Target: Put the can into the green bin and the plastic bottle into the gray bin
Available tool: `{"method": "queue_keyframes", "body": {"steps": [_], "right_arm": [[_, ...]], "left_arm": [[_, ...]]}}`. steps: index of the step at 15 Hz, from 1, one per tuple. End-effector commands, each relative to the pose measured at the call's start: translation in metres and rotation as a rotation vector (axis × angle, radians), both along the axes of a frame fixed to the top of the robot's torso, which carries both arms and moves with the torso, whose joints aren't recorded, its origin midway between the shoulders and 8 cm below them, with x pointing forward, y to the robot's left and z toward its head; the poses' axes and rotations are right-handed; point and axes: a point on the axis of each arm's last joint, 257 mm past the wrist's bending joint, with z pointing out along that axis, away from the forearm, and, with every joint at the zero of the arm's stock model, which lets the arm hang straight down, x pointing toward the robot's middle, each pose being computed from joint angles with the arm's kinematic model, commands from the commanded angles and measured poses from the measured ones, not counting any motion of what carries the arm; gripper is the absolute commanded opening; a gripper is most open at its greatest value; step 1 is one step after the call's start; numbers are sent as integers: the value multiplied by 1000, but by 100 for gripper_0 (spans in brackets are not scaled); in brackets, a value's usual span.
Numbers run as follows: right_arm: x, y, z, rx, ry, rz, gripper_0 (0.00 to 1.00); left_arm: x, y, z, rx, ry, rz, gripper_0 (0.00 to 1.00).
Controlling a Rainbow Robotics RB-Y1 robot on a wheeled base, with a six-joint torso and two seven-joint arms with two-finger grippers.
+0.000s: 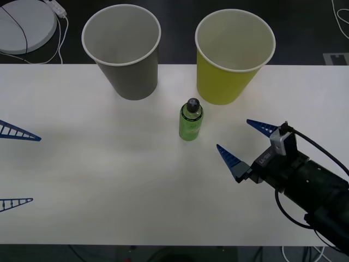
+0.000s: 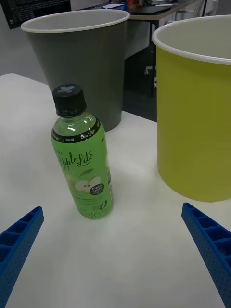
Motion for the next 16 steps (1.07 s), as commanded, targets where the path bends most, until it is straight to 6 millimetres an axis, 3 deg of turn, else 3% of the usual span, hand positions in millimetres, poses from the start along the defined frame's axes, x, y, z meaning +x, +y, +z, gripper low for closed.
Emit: {"method": "queue_keyframes", "body": {"steps": [1, 10, 16], "right_arm": [[9, 10, -6, 9, 6, 8, 100], [23, 45, -14, 15, 6, 60, 100], [42, 57, -14, 23, -6, 59, 100]], "left_arm": [[0, 0, 0, 0, 0, 0, 100], [0, 0, 0, 0, 0, 0, 100], [0, 0, 0, 0, 0, 0, 100]]}}
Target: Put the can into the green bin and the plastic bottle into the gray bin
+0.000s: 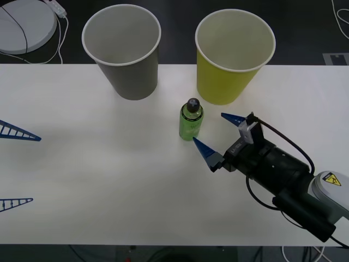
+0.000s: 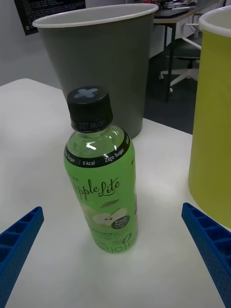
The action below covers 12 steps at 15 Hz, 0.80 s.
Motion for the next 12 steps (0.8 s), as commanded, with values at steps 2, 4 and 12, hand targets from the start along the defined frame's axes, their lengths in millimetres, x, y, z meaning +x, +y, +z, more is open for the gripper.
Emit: {"method": "queue_keyframes", "body": {"steps": [2, 4, 12], "right_arm": [[14, 9, -4, 1, -3, -2, 100], [20, 15, -4, -2, -10, 1, 100], [32, 42, 2, -2, -24, 29, 100]], "left_arm": [[0, 0, 0, 0, 0, 0, 100], [0, 0, 0, 0, 0, 0, 100], [0, 0, 0, 0, 0, 0, 100]]}}
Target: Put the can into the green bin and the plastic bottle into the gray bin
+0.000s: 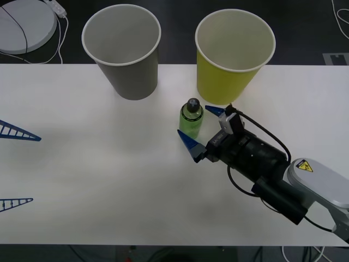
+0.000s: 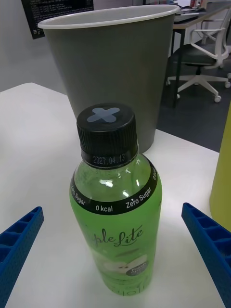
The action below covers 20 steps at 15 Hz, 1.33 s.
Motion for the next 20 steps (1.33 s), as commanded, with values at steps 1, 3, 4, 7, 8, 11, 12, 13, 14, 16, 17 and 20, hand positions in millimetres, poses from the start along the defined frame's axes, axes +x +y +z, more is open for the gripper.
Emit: {"method": "queue_keyframes", "body": {"steps": [1, 3, 4, 7, 8, 11, 12, 13, 14, 16, 17, 20], "right_arm": [[11, 7, 0, -4, -5, -1, 100], [18, 12, -1, -5, -4, -1, 100], [22, 14, -2, -6, -4, -4, 100], [28, 22, -2, -9, -5, 0, 100], [28, 24, -3, -11, -3, 1, 100], [27, 26, -3, -10, -2, 2, 100], [27, 26, -4, -15, -6, 4, 78], [27, 26, -4, -14, -5, 3, 6], [27, 26, -4, -14, -5, 4, 0], [27, 25, -4, -26, -13, 3, 0], [28, 23, -4, -31, -17, 0, 0], [28, 23, -5, -27, -13, -4, 0]], "left_arm": [[0, 0, 0, 0, 0, 0, 100], [0, 0, 0, 0, 0, 0, 100], [0, 0, 0, 0, 0, 0, 100], [0, 0, 0, 0, 0, 0, 100], [0, 0, 0, 0, 0, 0, 100], [0, 0, 0, 0, 0, 0, 100], [0, 0, 0, 0, 0, 0, 100], [0, 0, 0, 0, 0, 0, 100], [0, 0, 0, 0, 0, 0, 100], [0, 0, 0, 0, 0, 0, 100], [0, 0, 0, 0, 0, 0, 100], [0, 0, 0, 0, 0, 0, 100]]}}
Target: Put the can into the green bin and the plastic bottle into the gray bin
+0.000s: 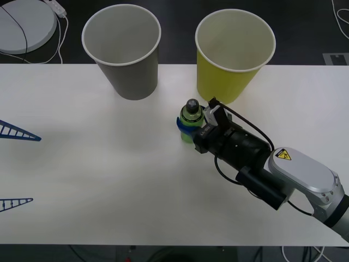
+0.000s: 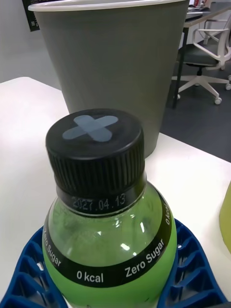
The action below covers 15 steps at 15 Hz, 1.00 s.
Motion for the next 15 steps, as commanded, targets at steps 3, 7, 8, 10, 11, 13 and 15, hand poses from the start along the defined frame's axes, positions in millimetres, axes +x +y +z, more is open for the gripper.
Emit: {"method": "queue_keyframes", "body": {"steps": [3, 7, 8, 10, 11, 13, 15], "right_arm": [[0, -3, 0, 3, 6, -2, 0], [-9, -3, 13, 23, 2, 17, 0], [-11, -3, 17, 25, -3, 23, 0], [-16, -6, 23, 35, -2, 29, 0], [-17, -7, 26, 40, -2, 31, 0], [-20, -10, 33, 52, -3, 35, 0], [-25, -12, 40, 64, -4, 44, 0]], "left_arm": [[0, 0, 0, 0, 0, 0, 100], [0, 0, 0, 0, 0, 0, 100], [0, 0, 0, 0, 0, 0, 100], [0, 0, 0, 0, 0, 0, 100], [0, 0, 0, 0, 0, 0, 100], [0, 0, 0, 0, 0, 0, 100], [0, 0, 0, 0, 0, 0, 100]]}}
